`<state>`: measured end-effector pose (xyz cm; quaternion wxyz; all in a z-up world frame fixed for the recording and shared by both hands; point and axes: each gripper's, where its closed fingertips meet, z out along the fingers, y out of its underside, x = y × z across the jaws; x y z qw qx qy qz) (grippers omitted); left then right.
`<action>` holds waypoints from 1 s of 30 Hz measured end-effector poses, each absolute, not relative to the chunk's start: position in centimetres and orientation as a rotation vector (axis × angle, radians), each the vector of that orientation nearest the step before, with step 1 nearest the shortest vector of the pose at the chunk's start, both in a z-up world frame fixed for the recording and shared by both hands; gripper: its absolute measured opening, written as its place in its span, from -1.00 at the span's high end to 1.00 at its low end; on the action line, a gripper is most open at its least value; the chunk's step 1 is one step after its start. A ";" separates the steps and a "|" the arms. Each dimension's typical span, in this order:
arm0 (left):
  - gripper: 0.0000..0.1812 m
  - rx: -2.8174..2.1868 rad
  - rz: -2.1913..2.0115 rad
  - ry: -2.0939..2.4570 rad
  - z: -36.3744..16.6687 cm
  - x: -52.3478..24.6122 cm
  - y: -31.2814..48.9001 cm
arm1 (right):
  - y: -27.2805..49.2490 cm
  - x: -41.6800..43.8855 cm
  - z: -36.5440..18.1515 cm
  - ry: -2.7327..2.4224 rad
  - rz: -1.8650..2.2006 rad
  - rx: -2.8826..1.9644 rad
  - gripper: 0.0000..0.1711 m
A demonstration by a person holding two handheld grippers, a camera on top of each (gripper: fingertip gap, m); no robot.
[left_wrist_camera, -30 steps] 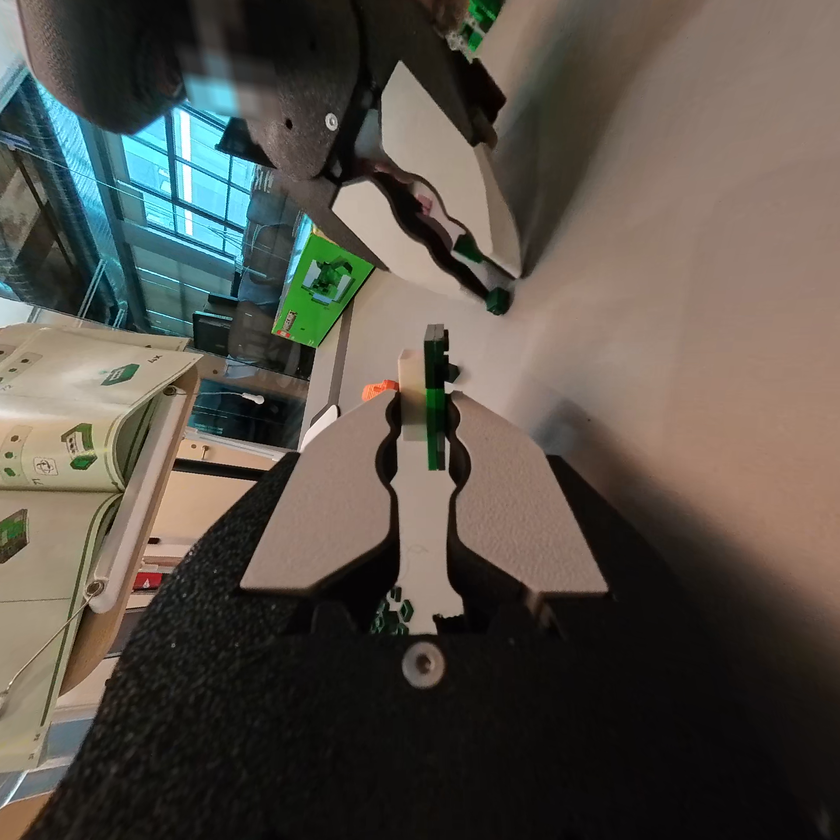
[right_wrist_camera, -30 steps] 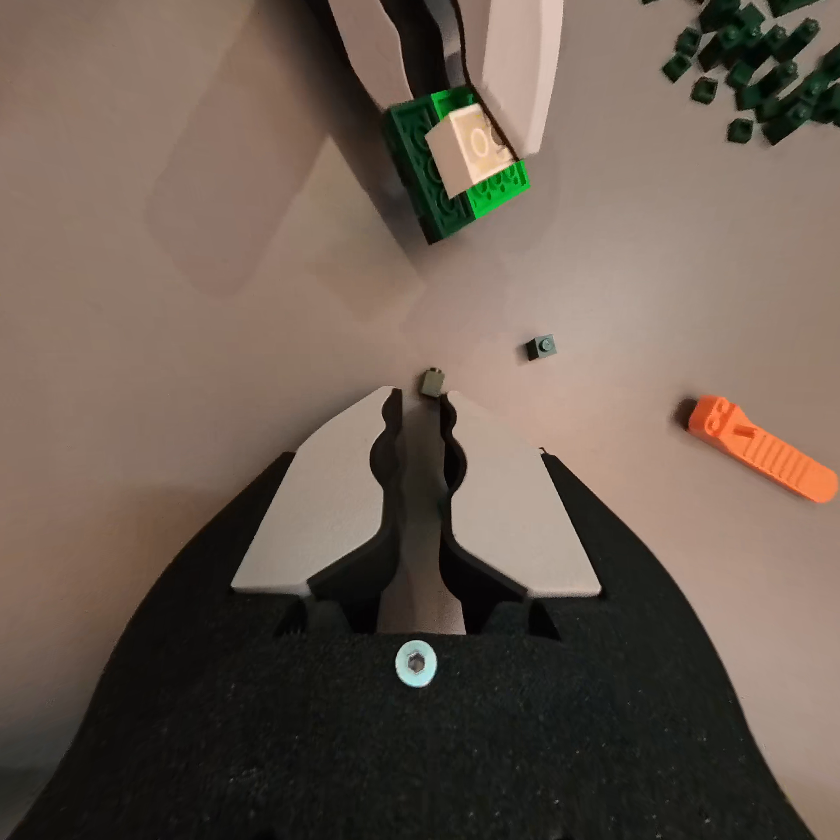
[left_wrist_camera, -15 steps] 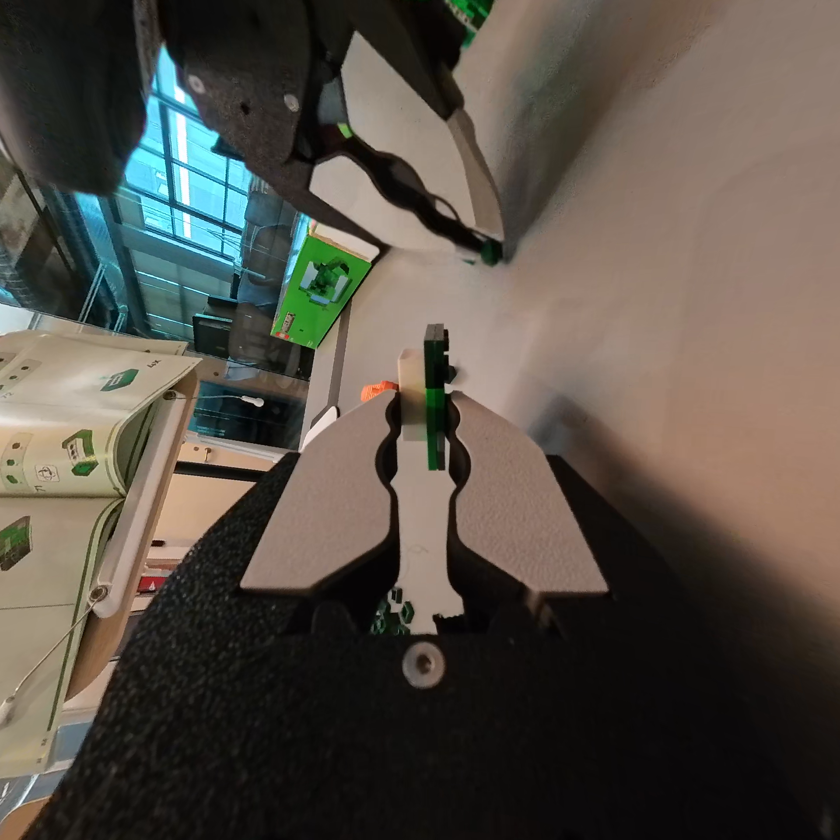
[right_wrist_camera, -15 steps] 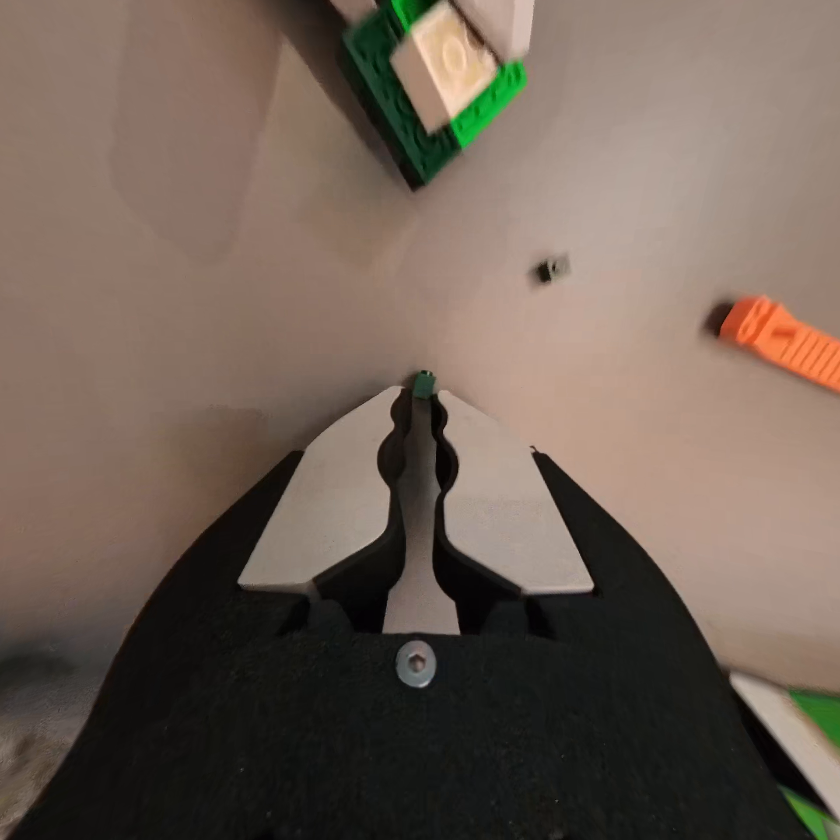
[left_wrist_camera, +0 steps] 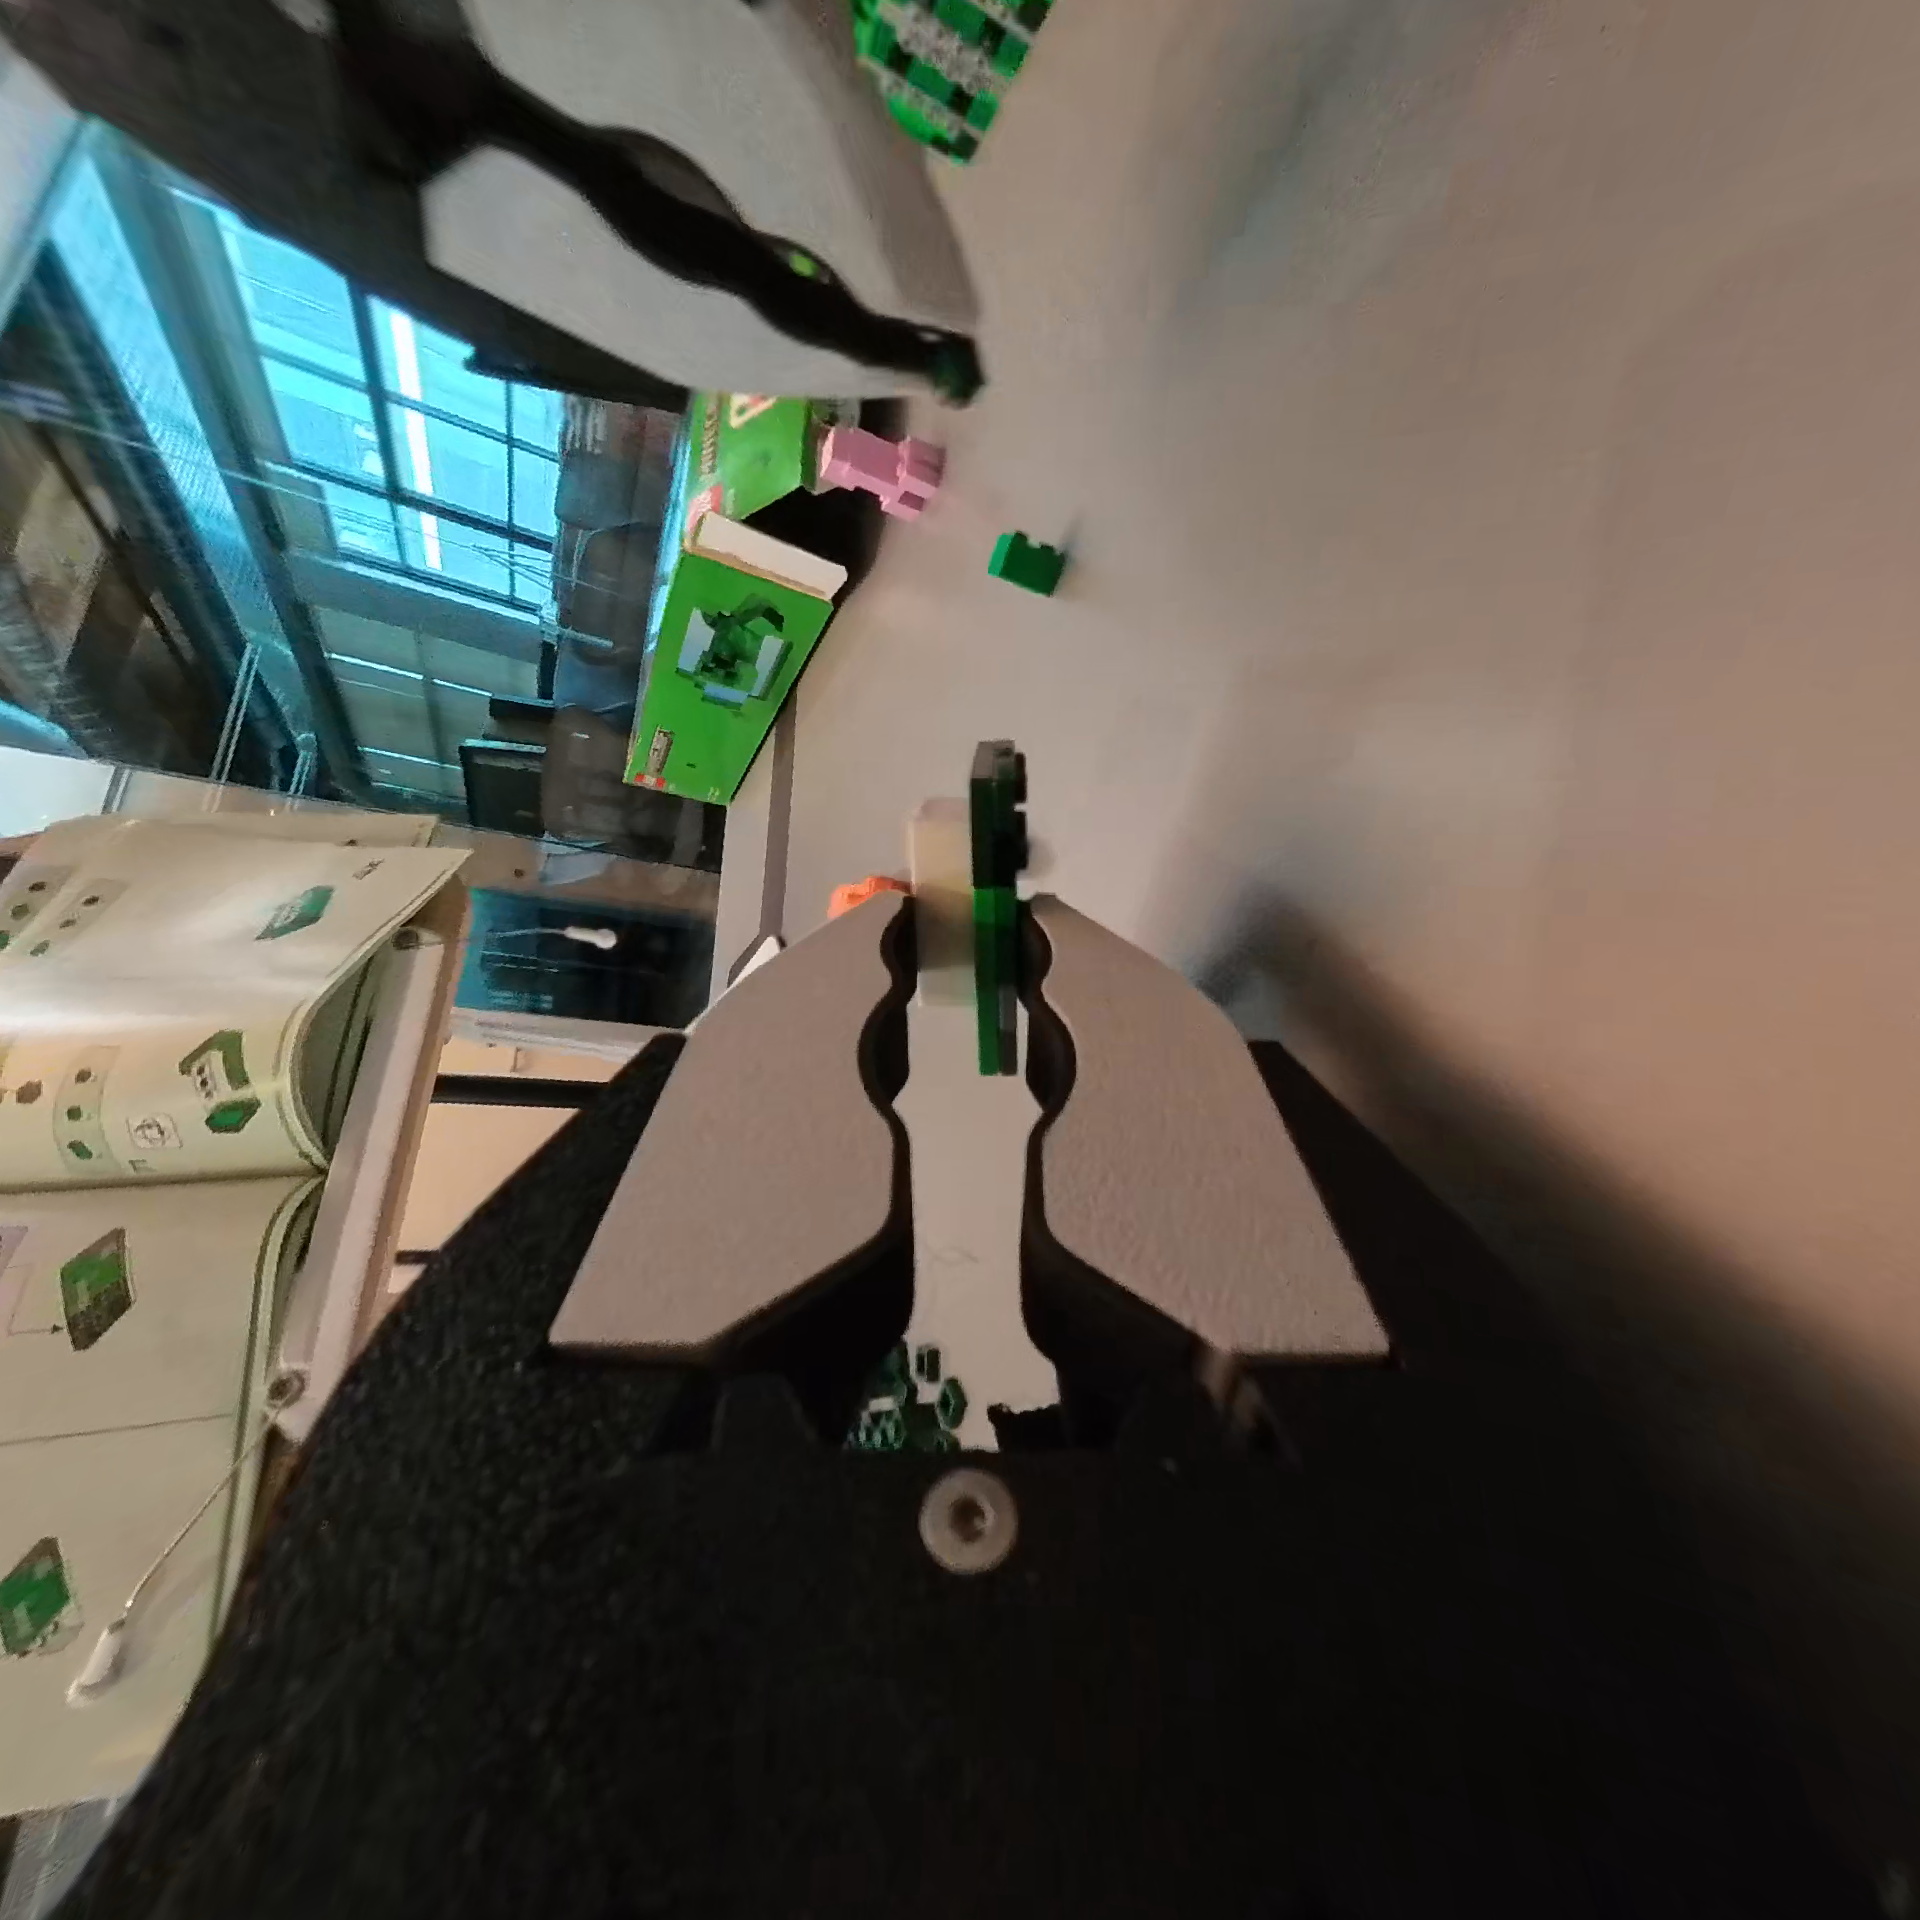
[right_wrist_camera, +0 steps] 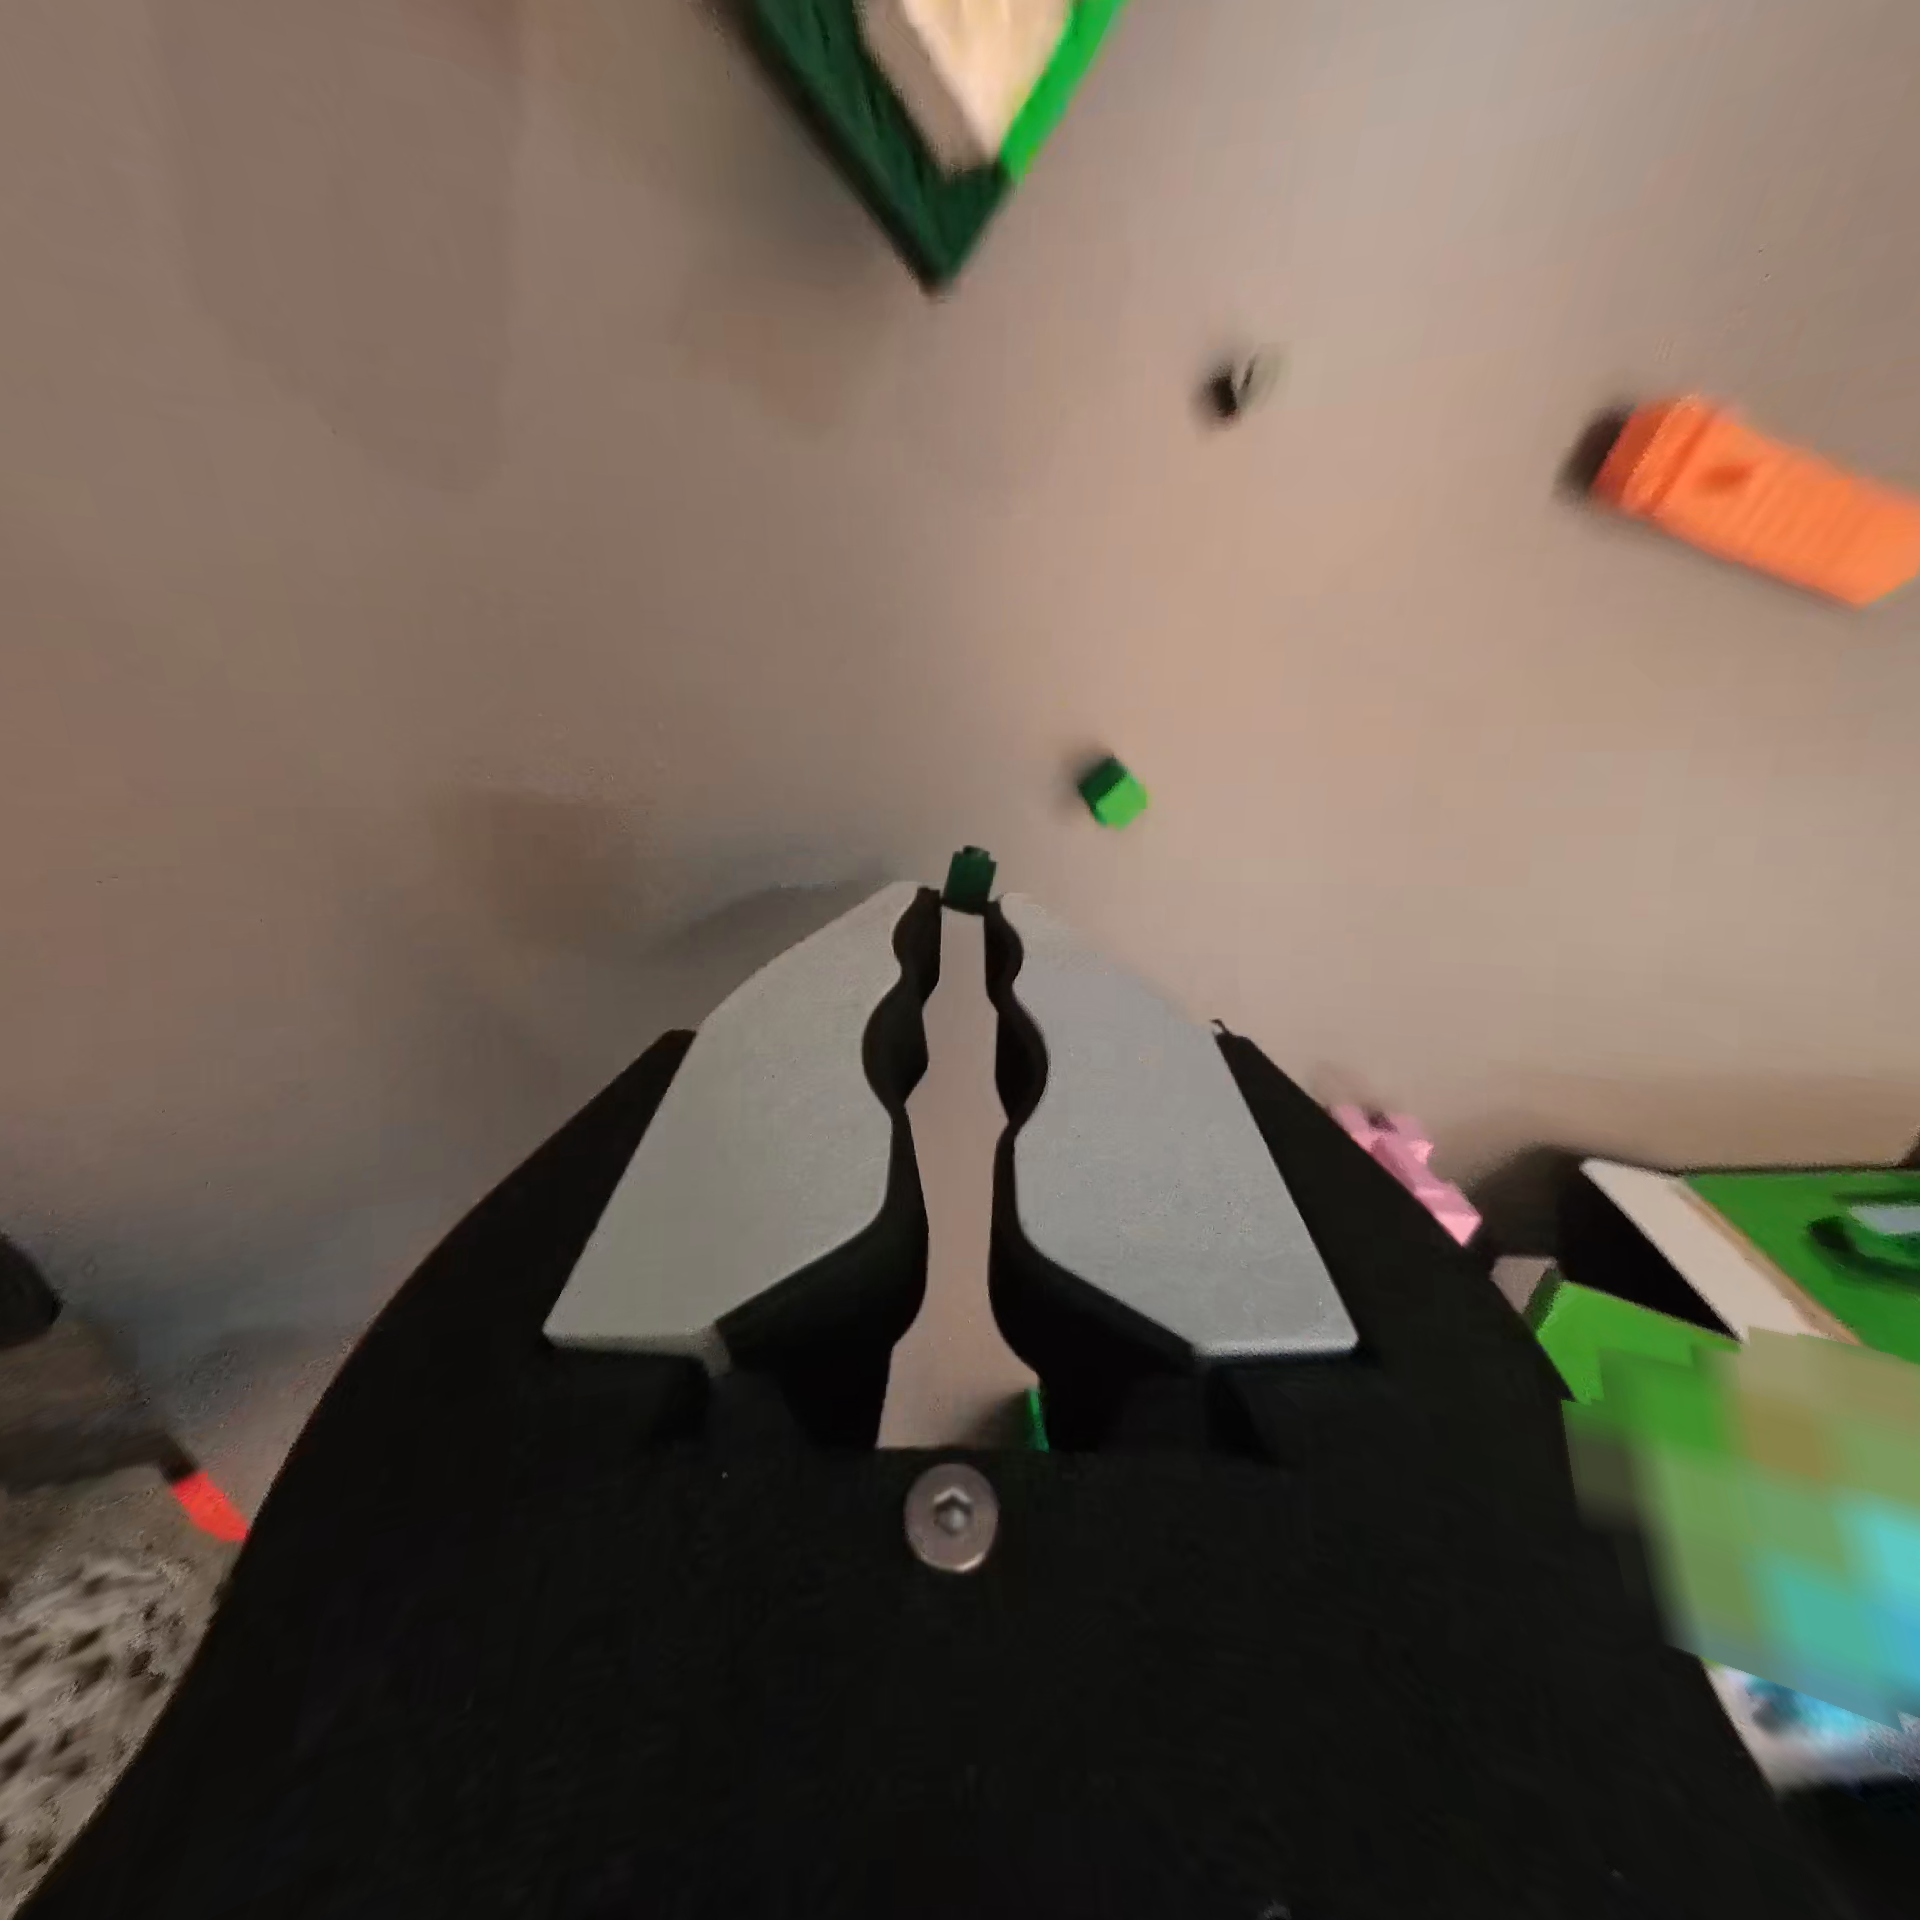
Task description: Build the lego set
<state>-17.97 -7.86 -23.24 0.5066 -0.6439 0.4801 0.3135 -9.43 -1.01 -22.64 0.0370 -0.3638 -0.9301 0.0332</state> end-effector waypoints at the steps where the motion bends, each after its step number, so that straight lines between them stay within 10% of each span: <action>1: 0.81 -1.552 0.757 1.166 -23.3 -17.9 -7.8 | -1.7 -9.7 -21.9 -2.826 0.172 -1.078 0.91; 30: 0.81 -1.466 0.745 0.960 -20.0 -17.9 -7.7 | -6.4 -13.1 -19.2 -2.528 0.524 -0.919 0.91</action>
